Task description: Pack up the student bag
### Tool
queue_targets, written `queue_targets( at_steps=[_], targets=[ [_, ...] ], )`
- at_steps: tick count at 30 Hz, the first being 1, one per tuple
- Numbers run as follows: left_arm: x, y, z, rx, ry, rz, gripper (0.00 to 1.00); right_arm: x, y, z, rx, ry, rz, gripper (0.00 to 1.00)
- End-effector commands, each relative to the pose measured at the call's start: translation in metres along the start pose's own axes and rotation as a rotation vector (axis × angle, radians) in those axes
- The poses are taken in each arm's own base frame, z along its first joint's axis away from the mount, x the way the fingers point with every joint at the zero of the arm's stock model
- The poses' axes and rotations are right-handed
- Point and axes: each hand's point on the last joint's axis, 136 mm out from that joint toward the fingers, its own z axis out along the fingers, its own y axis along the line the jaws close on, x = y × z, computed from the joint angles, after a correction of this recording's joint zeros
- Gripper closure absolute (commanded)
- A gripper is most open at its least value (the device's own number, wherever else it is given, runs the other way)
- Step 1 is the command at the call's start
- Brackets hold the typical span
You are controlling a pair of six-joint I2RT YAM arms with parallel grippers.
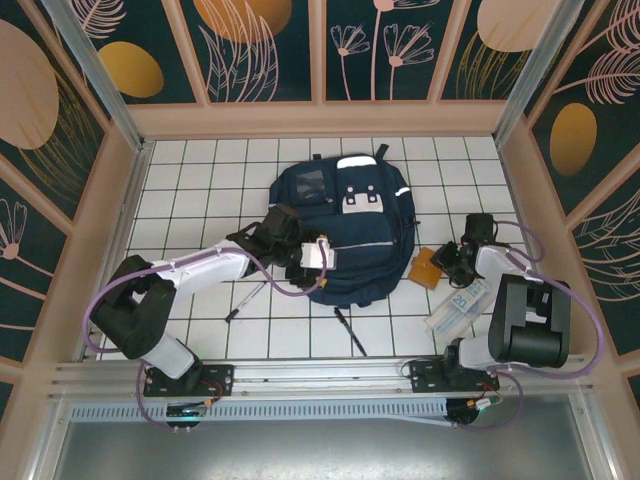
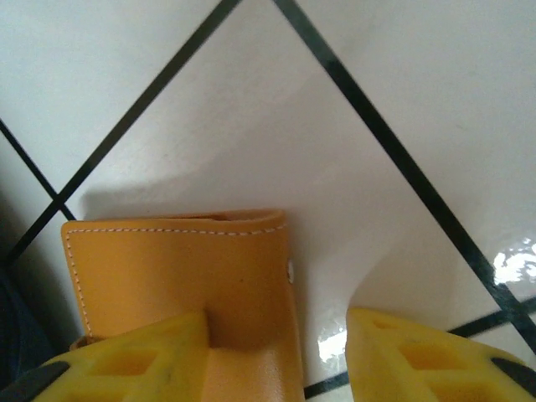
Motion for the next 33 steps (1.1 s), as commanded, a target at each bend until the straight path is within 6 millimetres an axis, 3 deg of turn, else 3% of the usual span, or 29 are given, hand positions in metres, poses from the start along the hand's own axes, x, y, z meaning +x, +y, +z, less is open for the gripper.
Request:
queue_targets(
  at_steps=[1,4,6,8,13,18,23,24,29,33],
  targets=[
    [-0.017,0.048,0.001,-0.153,0.000,-0.121,0.26,0.015,0.028,0.014,-0.149,0.081,-0.029,0.61],
    [-0.029,0.070,0.007,-0.172,-0.004,-0.196,0.37,0.014,0.027,0.015,-0.133,0.077,-0.047,0.64],
    [-0.023,0.080,0.013,-0.202,0.029,-0.219,0.45,0.012,0.026,0.015,-0.124,0.068,-0.049,0.63],
    [-0.017,0.080,0.021,-0.190,0.052,-0.213,0.45,0.011,0.026,0.017,-0.124,0.067,-0.048,0.63],
    [-0.025,0.029,0.029,0.078,0.016,-0.112,0.23,0.014,0.027,0.021,-0.137,0.081,-0.039,0.62],
    [-0.024,0.018,0.028,0.076,0.000,-0.125,0.18,0.012,0.029,0.019,-0.145,0.073,-0.047,0.62],
    [-0.011,0.011,0.035,0.108,0.061,-0.144,0.14,0.014,0.028,0.023,-0.144,0.082,-0.049,0.59],
    [-0.005,0.015,0.039,0.076,0.085,-0.156,0.11,0.014,0.028,0.023,-0.146,0.083,-0.048,0.59],
    [0.022,0.045,0.050,-0.091,0.228,-0.216,0.15,0.014,0.029,0.022,-0.150,0.080,-0.045,0.57],
    [0.026,0.059,0.055,-0.169,0.267,-0.208,0.33,0.016,0.029,0.024,-0.152,0.085,-0.046,0.59]
  ],
)
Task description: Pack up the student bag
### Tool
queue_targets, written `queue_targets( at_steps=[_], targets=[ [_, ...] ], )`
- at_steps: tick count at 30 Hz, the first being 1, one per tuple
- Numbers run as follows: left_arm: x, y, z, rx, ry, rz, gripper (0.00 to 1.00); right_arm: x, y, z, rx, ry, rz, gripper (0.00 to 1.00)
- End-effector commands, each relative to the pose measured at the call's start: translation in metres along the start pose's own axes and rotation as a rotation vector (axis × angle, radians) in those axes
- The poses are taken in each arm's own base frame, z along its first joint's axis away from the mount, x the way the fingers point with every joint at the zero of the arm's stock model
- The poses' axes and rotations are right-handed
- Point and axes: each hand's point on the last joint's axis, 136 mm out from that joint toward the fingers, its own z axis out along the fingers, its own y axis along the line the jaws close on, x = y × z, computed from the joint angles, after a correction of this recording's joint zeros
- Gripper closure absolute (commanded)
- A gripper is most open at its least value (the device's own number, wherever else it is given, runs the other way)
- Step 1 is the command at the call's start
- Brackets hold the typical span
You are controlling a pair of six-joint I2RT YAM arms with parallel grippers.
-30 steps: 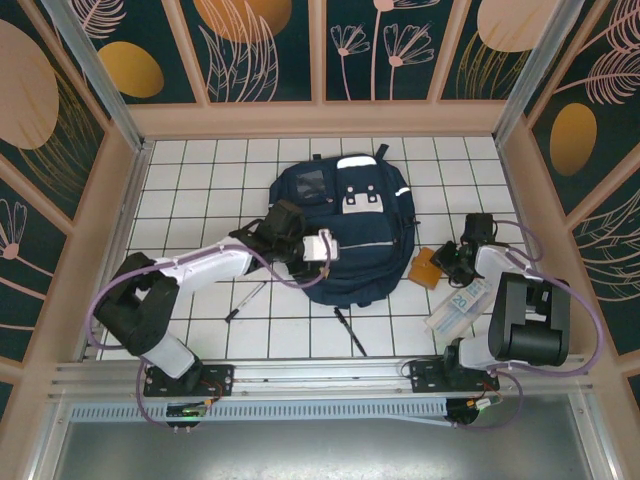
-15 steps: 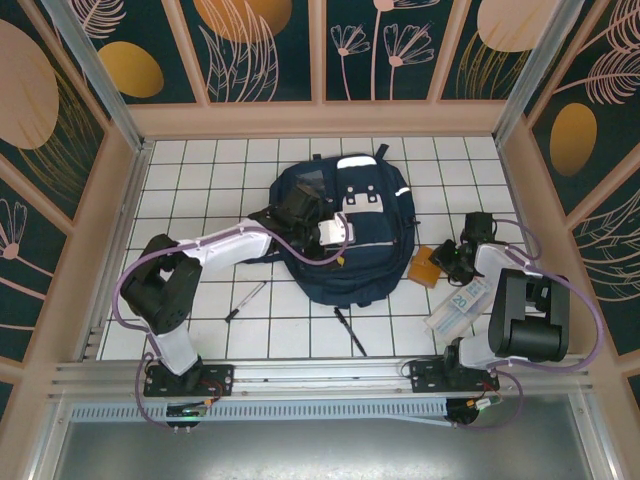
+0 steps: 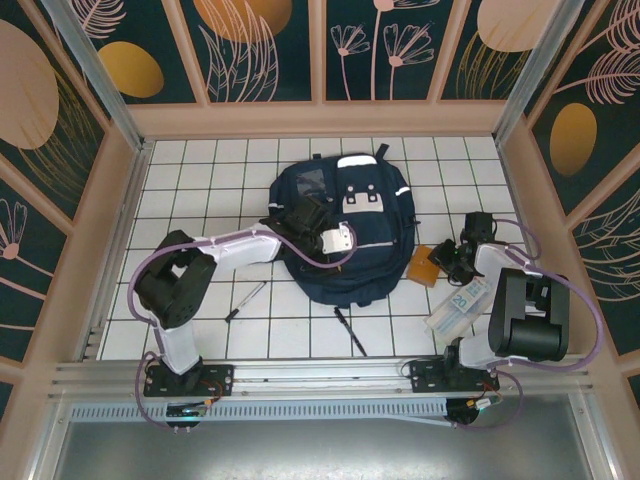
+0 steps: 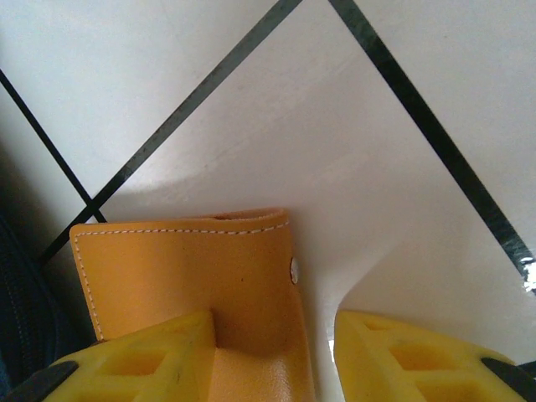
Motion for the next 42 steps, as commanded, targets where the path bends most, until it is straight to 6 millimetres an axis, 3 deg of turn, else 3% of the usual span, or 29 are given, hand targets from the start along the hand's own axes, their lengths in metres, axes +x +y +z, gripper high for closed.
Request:
queue_targets(
  at_steps=[1,3,4,6,8,14,22,25,26,31,37,39,42],
  targets=[
    [0.000,0.033,0.002,-0.161,0.058,-0.006,0.42,0.018,0.019,0.020,-0.106,0.073,-0.039,0.61],
    [-0.006,0.036,-0.001,-0.176,0.057,0.007,0.72,0.020,0.020,0.021,-0.117,0.076,-0.036,0.72],
    [-0.013,0.037,-0.006,-0.178,0.035,0.005,0.82,0.020,0.020,0.020,-0.122,0.075,-0.034,0.78],
    [-0.035,0.035,-0.026,-0.162,-0.031,0.016,0.95,0.021,0.022,0.019,-0.137,0.072,-0.037,0.94],
    [-0.056,0.050,-0.049,-0.229,-0.094,-0.032,1.00,0.020,0.025,0.016,-0.154,0.067,-0.042,1.00],
    [-0.101,0.095,-0.115,-0.447,-0.181,-0.096,1.00,0.017,0.053,-0.005,-0.247,0.034,-0.066,1.00],
    [-0.136,0.132,-0.155,-0.569,-0.280,-0.186,1.00,0.023,0.072,-0.051,-0.276,-0.025,-0.044,1.00],
    [-0.148,0.138,-0.166,-0.589,-0.331,-0.221,1.00,0.024,0.081,-0.076,-0.295,-0.050,-0.038,1.00],
    [-0.146,0.139,-0.153,-0.570,-0.318,-0.236,1.00,0.022,0.083,-0.087,-0.290,-0.068,-0.036,1.00],
    [-0.145,0.145,-0.148,-0.563,-0.321,-0.322,1.00,0.009,0.085,-0.132,-0.225,-0.171,-0.030,1.00],
    [-0.154,0.156,-0.155,-0.568,-0.387,-0.503,1.00,0.020,0.153,-0.167,-0.460,-0.090,-0.105,1.00],
    [-0.157,0.161,-0.160,-0.576,-0.408,-0.574,1.00,0.022,0.176,-0.166,-0.538,-0.073,-0.083,1.00],
    [-0.171,0.158,-0.169,-0.530,-0.451,-0.605,1.00,0.020,0.210,-0.151,-0.657,-0.025,0.000,1.00]
  ],
)
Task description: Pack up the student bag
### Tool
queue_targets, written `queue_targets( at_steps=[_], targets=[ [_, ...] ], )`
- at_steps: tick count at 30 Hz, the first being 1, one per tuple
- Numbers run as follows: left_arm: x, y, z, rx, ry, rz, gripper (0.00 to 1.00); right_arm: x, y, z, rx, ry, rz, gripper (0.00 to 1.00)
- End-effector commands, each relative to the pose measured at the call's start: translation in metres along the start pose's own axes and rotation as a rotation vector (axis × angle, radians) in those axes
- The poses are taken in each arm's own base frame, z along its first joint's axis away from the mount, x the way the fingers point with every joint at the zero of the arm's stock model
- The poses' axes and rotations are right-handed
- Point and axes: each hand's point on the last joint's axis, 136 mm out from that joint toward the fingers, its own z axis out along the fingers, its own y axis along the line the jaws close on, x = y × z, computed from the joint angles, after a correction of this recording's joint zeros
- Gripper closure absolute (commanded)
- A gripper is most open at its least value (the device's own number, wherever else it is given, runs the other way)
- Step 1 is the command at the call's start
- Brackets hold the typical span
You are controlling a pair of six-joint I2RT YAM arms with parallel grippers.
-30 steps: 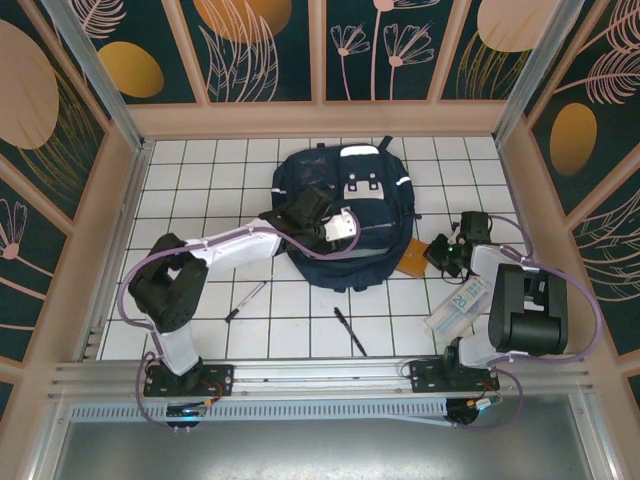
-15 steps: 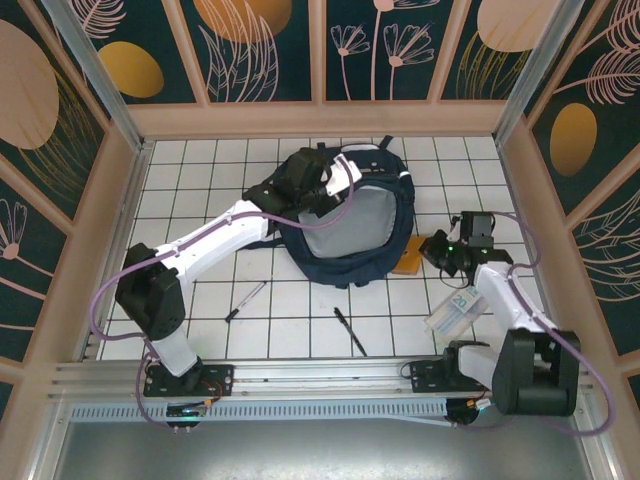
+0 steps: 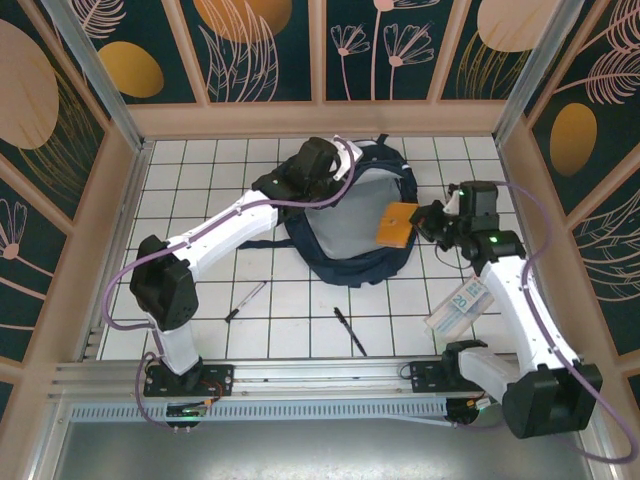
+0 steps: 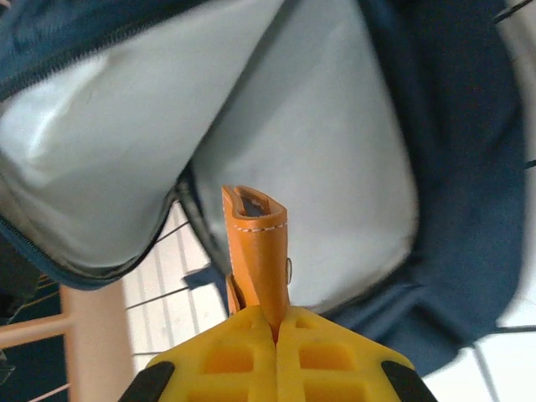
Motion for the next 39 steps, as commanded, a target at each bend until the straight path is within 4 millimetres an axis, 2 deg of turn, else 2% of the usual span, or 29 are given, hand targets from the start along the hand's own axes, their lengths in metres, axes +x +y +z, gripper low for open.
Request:
queue_targets(
  at_steps=[1,4,7,9,10,12,14,18,20,23,24,27,29,30,33,36,39],
  targets=[
    [-0.068,0.009,-0.028,0.016,-0.196,-0.171,1.00,-0.007,0.032,0.033,-0.161,0.009,0.139,1.00],
    [-0.084,0.001,-0.040,0.076,-0.263,-0.198,1.00,-0.028,0.034,0.070,-0.179,-0.075,0.236,1.00],
    [-0.099,-0.003,-0.053,0.113,-0.323,-0.173,1.00,-0.051,0.025,0.105,-0.202,-0.178,0.313,1.00],
    [-0.107,-0.003,-0.060,0.119,-0.355,-0.148,1.00,-0.065,0.010,0.129,-0.162,-0.235,0.374,1.00],
    [-0.110,-0.004,-0.064,0.120,-0.374,-0.136,1.00,-0.072,0.011,0.138,-0.169,-0.262,0.373,1.00],
    [-0.112,-0.002,-0.068,0.112,-0.402,-0.121,1.00,-0.076,0.004,0.155,-0.162,-0.287,0.427,1.00],
    [-0.112,-0.004,-0.067,0.122,-0.411,-0.116,1.00,-0.081,0.012,0.170,-0.230,-0.294,0.452,1.00],
    [-0.116,-0.013,-0.070,0.175,-0.430,-0.127,1.00,-0.084,0.011,0.202,-0.222,-0.325,0.495,1.00],
    [-0.118,-0.015,-0.071,0.192,-0.439,-0.127,1.00,-0.087,0.018,0.214,-0.256,-0.332,0.520,1.00],
    [-0.118,-0.017,-0.069,0.203,-0.447,-0.113,1.00,-0.090,0.013,0.236,-0.234,-0.365,0.558,1.00],
    [-0.119,-0.017,-0.069,0.198,-0.449,-0.111,1.00,-0.088,0.008,0.245,-0.238,-0.363,0.577,0.96],
    [-0.117,-0.008,-0.062,0.139,-0.444,-0.105,1.00,-0.082,0.017,0.260,-0.315,-0.288,0.621,0.71],
    [-0.110,-0.001,-0.053,0.083,-0.424,-0.086,1.00,-0.080,0.023,0.255,-0.277,-0.259,0.567,0.59],
    [-0.105,0.001,-0.047,0.062,-0.411,-0.069,1.00,-0.077,0.019,0.250,-0.216,-0.244,0.541,0.55],
    [-0.092,0.009,-0.032,-0.007,-0.378,-0.042,1.00,-0.073,0.008,0.225,-0.165,-0.180,0.486,0.49],
    [-0.081,0.018,-0.020,-0.066,-0.342,-0.034,1.00,-0.070,-0.015,0.188,-0.087,-0.138,0.437,0.48],
    [-0.071,0.021,-0.008,-0.092,-0.312,-0.038,1.00,-0.069,-0.034,0.142,0.019,-0.142,0.332,0.47]
  ],
)
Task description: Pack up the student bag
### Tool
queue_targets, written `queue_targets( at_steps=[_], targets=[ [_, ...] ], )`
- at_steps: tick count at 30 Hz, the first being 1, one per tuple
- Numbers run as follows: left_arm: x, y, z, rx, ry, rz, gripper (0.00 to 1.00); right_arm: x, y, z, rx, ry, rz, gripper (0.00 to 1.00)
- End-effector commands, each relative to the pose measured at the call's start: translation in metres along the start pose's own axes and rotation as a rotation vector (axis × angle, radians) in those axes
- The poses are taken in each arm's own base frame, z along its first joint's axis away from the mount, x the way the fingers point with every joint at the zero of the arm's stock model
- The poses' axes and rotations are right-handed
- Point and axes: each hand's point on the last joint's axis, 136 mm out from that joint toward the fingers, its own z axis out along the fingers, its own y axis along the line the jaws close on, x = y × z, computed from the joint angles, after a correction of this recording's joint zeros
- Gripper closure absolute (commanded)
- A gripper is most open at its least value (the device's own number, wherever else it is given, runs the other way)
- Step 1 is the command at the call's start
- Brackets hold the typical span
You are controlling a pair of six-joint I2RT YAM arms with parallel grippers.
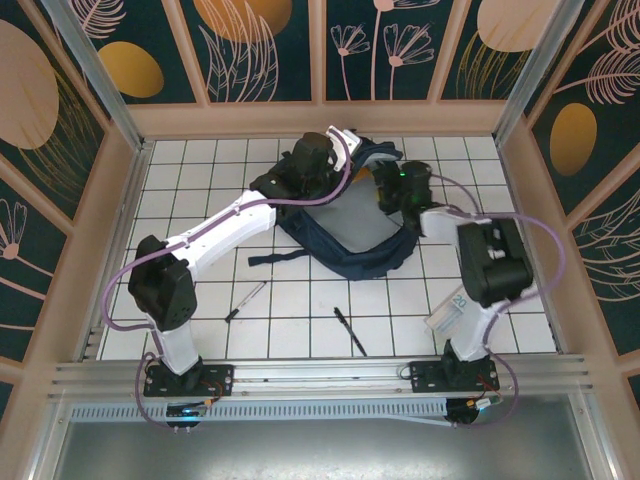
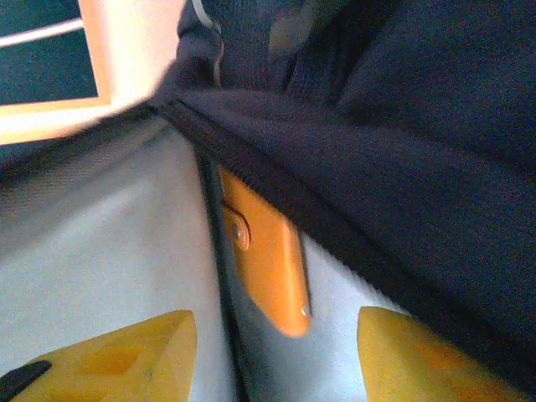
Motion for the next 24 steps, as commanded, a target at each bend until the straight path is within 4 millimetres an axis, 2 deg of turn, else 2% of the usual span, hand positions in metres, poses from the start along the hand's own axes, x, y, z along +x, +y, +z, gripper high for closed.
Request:
queue_targets(
  at_steps=[1,4,6,8,10,13,16,18,21,24],
  targets=[
    [-0.043,0.012,0.000,-0.065,-0.169,0.004,1.00,-0.007,-0.019,-0.053,0.141,0.038,-0.172,0.47],
    [-0.034,0.007,0.005,-0.045,-0.155,-0.015,1.00,-0.020,-0.049,-0.097,0.308,0.017,-0.244,0.44],
    [-0.027,0.005,0.008,-0.032,-0.143,-0.025,1.00,-0.030,-0.077,-0.124,0.409,-0.013,-0.255,0.41],
    [-0.023,0.003,0.010,-0.025,-0.135,-0.039,1.00,-0.045,-0.114,-0.153,0.520,-0.080,-0.196,0.37],
    [-0.021,0.003,0.012,-0.026,-0.133,-0.050,1.00,-0.063,-0.162,-0.185,0.640,-0.164,-0.087,0.33],
    [-0.021,0.003,0.011,-0.026,-0.132,-0.052,1.00,-0.074,-0.214,-0.217,0.776,-0.224,0.009,0.29],
    [-0.021,0.004,0.012,-0.028,-0.123,-0.042,1.00,-0.072,-0.235,-0.230,0.848,-0.241,-0.002,0.25],
    [-0.020,0.006,0.012,-0.037,-0.114,-0.035,1.00,-0.065,-0.243,-0.230,0.842,-0.226,0.001,0.24],
    [-0.019,0.009,0.010,-0.049,-0.111,-0.036,1.00,-0.053,-0.254,-0.217,0.789,-0.167,-0.009,0.26],
    [-0.017,0.012,0.007,-0.058,-0.108,-0.046,1.00,-0.043,-0.249,-0.199,0.697,-0.099,-0.020,0.35]
  ],
)
